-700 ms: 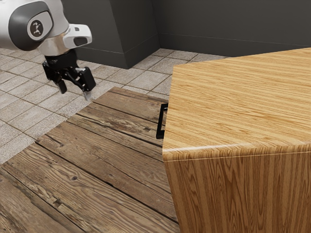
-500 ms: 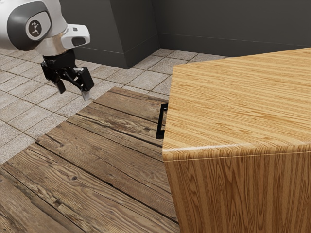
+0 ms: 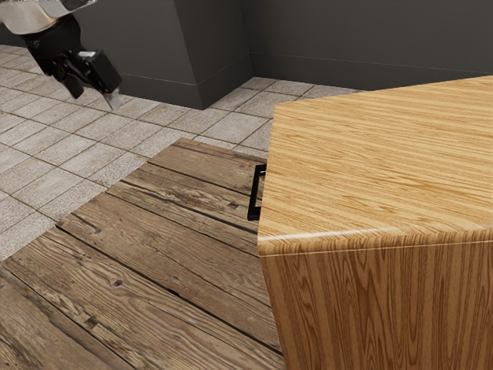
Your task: Pull the drawer handle with one arm to open the drawer
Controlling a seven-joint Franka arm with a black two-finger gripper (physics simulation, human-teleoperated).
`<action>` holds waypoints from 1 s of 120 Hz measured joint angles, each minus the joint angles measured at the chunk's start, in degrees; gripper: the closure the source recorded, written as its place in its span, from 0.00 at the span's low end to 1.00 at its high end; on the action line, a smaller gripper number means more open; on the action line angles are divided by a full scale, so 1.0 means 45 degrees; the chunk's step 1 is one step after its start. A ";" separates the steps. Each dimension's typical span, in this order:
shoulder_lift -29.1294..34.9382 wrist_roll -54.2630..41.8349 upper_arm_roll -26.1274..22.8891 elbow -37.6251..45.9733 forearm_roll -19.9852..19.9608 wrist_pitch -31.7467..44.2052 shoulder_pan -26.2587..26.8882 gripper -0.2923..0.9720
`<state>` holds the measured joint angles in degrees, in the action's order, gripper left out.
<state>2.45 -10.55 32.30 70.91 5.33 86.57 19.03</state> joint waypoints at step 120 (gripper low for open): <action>0.0229 0.0308 0.0277 0.2871 0.0456 -0.0969 0.0527 0.23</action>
<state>3.48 -9.17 33.54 83.83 7.38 82.21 21.40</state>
